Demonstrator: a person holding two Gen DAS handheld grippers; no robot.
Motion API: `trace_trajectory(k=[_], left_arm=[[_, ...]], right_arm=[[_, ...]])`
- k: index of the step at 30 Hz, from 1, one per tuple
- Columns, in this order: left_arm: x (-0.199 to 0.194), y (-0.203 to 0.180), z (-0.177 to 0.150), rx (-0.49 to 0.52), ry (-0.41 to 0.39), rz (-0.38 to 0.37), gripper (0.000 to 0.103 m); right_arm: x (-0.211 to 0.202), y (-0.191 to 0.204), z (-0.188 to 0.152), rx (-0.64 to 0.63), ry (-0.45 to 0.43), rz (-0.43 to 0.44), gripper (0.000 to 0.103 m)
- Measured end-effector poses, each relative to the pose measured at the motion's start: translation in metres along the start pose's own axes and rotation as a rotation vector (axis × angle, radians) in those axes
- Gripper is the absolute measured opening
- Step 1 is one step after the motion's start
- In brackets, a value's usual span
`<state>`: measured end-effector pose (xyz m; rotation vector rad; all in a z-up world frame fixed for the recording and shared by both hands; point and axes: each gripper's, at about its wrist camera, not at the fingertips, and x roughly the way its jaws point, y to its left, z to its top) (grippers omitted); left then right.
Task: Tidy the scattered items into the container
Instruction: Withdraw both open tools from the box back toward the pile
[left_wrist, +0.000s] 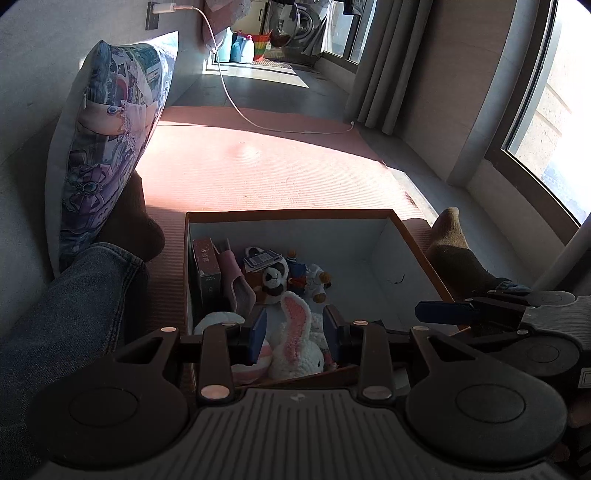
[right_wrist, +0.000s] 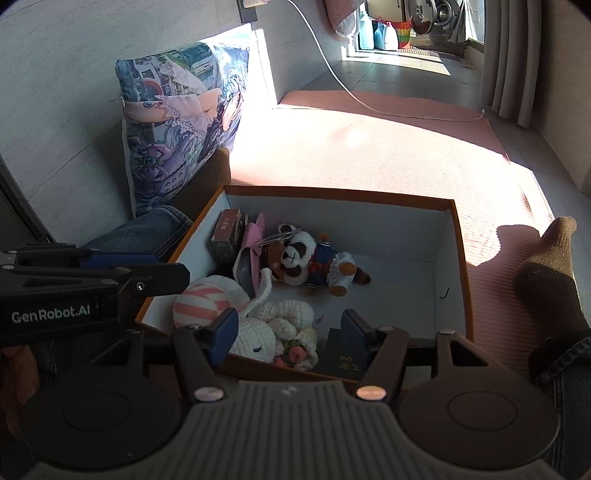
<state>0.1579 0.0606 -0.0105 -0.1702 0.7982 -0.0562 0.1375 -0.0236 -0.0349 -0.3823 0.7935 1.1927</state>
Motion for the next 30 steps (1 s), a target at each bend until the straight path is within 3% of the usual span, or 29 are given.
trace_trajectory(k=[8,14,19,23,30], left_arm=[[-0.015,-0.021,-0.027,0.018,0.004,-0.026,0.038],[-0.018,-0.033,-0.048,0.021,0.032,-0.047,0.038],[-0.017,-0.041,-0.069,0.021,0.075,-0.051,0.038],[-0.012,-0.044,-0.086,0.035,0.116,-0.051,0.038],[0.000,-0.052,-0.106,0.096,0.209,-0.056,0.039]], right_arm=[[-0.043,-0.003,-0.047,0.007,-0.061,-0.067,0.065],[-0.056,-0.010,-0.075,0.047,-0.054,-0.124,0.065],[-0.057,-0.013,-0.104,0.060,-0.018,-0.167,0.066],[-0.055,-0.014,-0.125,0.062,0.034,-0.207,0.075],[-0.048,-0.024,-0.135,0.105,0.111,-0.278,0.075]])
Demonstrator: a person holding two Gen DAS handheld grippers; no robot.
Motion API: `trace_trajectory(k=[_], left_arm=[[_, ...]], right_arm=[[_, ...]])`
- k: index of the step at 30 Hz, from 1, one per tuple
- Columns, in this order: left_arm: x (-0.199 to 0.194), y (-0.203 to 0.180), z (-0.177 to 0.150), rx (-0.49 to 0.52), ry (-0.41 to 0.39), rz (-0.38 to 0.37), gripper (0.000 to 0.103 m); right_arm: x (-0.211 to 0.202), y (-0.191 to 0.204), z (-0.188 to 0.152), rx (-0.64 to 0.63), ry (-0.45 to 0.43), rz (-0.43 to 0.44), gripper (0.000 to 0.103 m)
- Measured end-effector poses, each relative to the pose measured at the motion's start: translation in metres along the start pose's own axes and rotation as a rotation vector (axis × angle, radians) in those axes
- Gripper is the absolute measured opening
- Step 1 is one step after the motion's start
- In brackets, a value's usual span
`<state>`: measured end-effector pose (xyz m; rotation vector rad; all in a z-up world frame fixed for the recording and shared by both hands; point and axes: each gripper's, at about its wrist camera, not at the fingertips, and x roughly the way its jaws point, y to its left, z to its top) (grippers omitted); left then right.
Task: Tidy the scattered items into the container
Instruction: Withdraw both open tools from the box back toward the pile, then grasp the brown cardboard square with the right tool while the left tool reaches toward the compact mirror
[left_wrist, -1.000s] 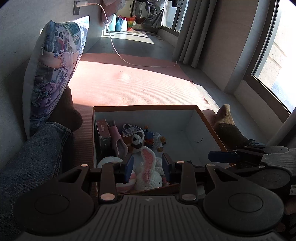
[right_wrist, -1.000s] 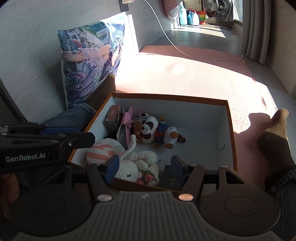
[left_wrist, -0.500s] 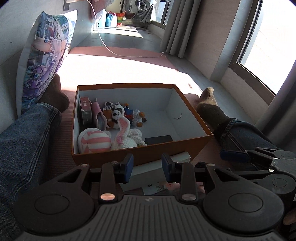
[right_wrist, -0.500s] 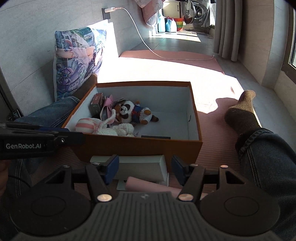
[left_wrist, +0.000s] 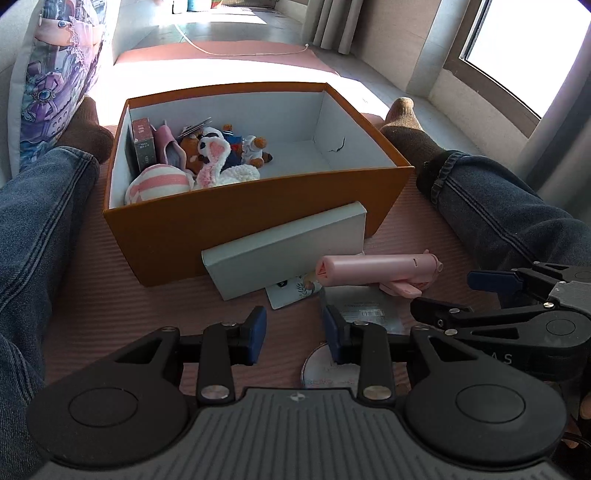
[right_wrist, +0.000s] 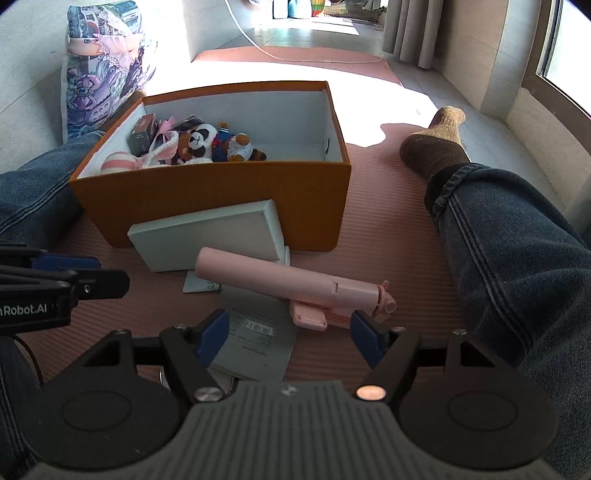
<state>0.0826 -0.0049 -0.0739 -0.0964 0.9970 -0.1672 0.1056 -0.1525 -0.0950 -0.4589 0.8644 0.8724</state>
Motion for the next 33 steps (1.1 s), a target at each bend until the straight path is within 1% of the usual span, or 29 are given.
trace_trajectory(k=[4,9,12,16,22,25,29,33], left_arm=[[0.005,0.002,-0.004,-0.008,0.027,-0.003,0.040],[0.011,0.011,-0.010,-0.056,0.045,-0.021,0.040],[0.015,0.014,-0.011,-0.068,0.055,-0.040,0.040],[0.019,0.016,-0.010,-0.073,0.062,-0.059,0.040],[0.030,0.021,-0.011,-0.104,0.102,-0.081,0.040],[0.035,0.021,-0.010,-0.106,0.119,-0.093,0.040],[0.043,0.017,-0.012,-0.091,0.160,-0.106,0.040],[0.050,0.020,-0.013,-0.110,0.187,-0.104,0.040]], right_arm=[[0.007,-0.007,-0.001,0.032,0.034,-0.016,0.075],[0.014,-0.014,-0.005,0.074,0.070,0.006,0.075],[0.019,-0.018,-0.005,0.101,0.092,0.023,0.074],[0.025,-0.017,-0.004,0.103,0.111,0.033,0.074],[0.032,-0.017,-0.004,0.110,0.144,0.055,0.072],[0.037,-0.014,-0.004,0.105,0.167,0.087,0.072],[0.046,-0.008,-0.003,0.106,0.200,0.139,0.072],[0.057,-0.011,-0.002,0.158,0.235,0.180,0.072]])
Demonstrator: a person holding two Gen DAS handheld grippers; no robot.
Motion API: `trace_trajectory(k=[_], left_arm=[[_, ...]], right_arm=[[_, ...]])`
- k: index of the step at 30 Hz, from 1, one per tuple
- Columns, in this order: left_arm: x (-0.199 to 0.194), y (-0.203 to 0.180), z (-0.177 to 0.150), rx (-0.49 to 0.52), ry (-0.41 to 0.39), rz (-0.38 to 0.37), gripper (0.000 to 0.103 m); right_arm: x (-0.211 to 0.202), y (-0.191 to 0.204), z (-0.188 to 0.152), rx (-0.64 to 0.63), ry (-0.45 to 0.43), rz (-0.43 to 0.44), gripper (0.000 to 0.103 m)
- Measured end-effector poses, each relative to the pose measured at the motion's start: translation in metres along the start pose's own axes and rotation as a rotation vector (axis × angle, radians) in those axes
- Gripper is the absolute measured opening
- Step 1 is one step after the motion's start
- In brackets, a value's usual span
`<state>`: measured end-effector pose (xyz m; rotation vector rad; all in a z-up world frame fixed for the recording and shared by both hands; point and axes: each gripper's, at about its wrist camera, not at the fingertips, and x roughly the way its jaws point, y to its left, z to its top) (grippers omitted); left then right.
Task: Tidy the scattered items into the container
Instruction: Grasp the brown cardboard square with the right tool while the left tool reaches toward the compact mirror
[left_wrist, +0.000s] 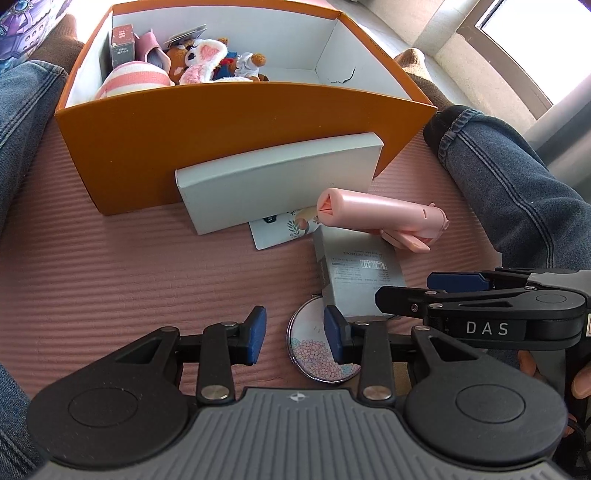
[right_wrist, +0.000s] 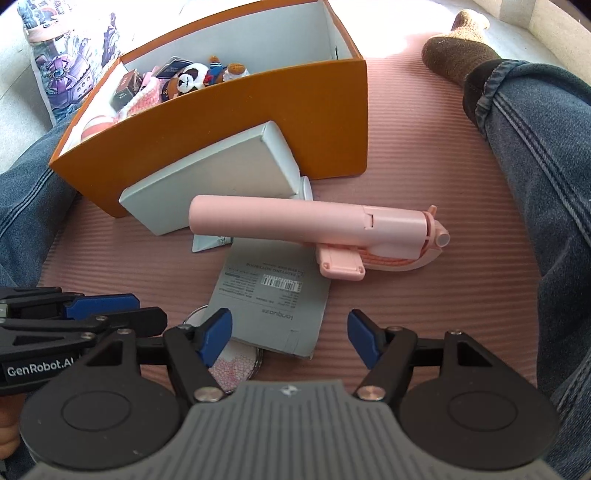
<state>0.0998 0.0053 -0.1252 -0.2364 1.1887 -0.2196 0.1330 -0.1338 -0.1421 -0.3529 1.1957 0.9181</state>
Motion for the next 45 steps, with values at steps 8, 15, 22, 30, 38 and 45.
trace_trajectory(k=[8,15,22,30,38,45], left_arm=[[0.009,0.011,0.005,-0.053,0.011,0.004,0.040],[0.013,0.013,0.009,-0.060,0.017,0.004,0.040],[0.003,0.002,0.010,0.052,0.098,-0.056,0.040],[0.005,-0.009,-0.002,0.035,0.179,-0.079,0.052],[-0.001,-0.004,-0.008,0.048,0.204,0.049,0.052],[-0.005,0.002,-0.008,0.032,0.170,0.036,0.051]], right_arm=[[0.021,0.004,0.009,0.036,0.043,0.035,0.075],[0.030,0.007,0.014,0.037,0.062,0.033,0.079],[0.011,0.000,0.009,0.053,0.105,-0.012,0.079],[-0.028,-0.003,-0.011,-0.013,0.141,-0.035,0.079],[-0.024,0.030,-0.038,-0.177,0.219,0.009,0.079],[0.000,0.056,-0.044,-0.284,0.253,-0.009,0.076]])
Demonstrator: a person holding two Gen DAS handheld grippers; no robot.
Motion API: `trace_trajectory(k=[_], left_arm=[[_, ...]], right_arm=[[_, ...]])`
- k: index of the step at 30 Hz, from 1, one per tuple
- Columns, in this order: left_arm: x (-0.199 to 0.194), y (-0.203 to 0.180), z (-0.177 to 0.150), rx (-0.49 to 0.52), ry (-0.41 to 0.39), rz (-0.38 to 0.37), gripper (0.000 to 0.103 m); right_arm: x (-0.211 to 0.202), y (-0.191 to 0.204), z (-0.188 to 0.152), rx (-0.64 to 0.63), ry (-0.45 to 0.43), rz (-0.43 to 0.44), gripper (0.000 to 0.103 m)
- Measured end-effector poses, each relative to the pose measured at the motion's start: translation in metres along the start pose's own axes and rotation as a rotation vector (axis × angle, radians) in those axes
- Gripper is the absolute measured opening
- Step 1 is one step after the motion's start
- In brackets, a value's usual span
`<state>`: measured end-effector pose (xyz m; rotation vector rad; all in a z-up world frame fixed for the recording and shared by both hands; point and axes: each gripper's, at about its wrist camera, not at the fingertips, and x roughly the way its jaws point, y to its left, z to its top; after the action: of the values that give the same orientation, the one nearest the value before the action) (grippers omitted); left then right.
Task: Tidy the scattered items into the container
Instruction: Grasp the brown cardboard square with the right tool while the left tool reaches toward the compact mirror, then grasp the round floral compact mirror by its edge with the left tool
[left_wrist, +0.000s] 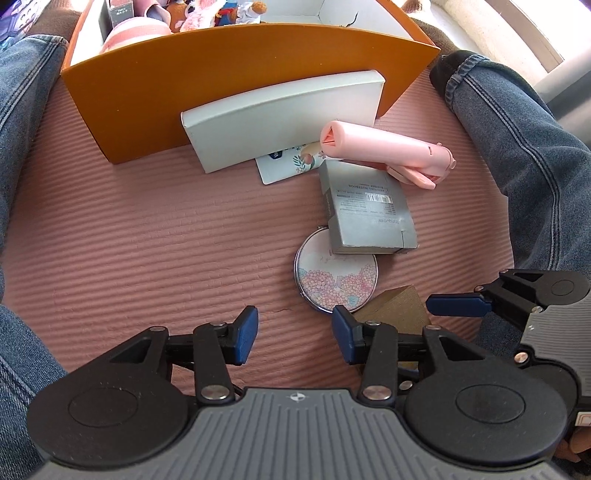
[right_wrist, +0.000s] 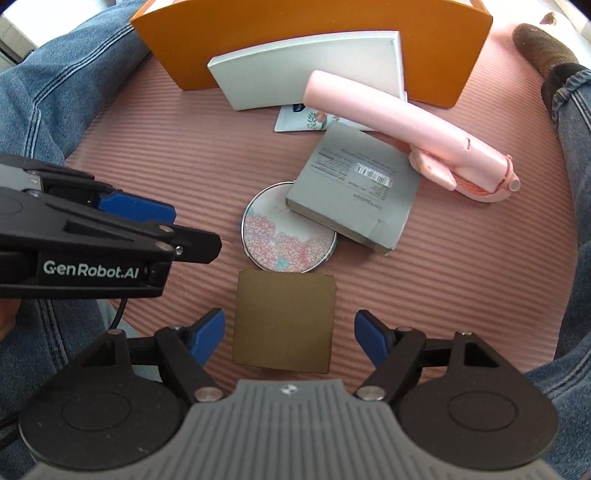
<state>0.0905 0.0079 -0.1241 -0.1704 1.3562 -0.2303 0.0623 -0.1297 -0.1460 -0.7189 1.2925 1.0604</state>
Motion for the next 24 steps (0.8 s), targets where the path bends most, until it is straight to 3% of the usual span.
trace_trajectory(k=[2,10,24], left_arm=[[0.000,0.002,0.002,-0.004,-0.014,-0.017,0.051],[0.008,0.003,0.009,0.003,-0.011,-0.046,0.051],[0.053,0.009,0.023,-0.067,0.070,-0.119,0.052]], right_arm=[[0.004,-0.001,0.000,0.006,0.021,0.008,0.063],[-0.013,-0.023,0.000,0.053,-0.026,-0.120,0.063],[-0.005,-0.046,0.010,0.117,-0.038,-0.073,0.062]])
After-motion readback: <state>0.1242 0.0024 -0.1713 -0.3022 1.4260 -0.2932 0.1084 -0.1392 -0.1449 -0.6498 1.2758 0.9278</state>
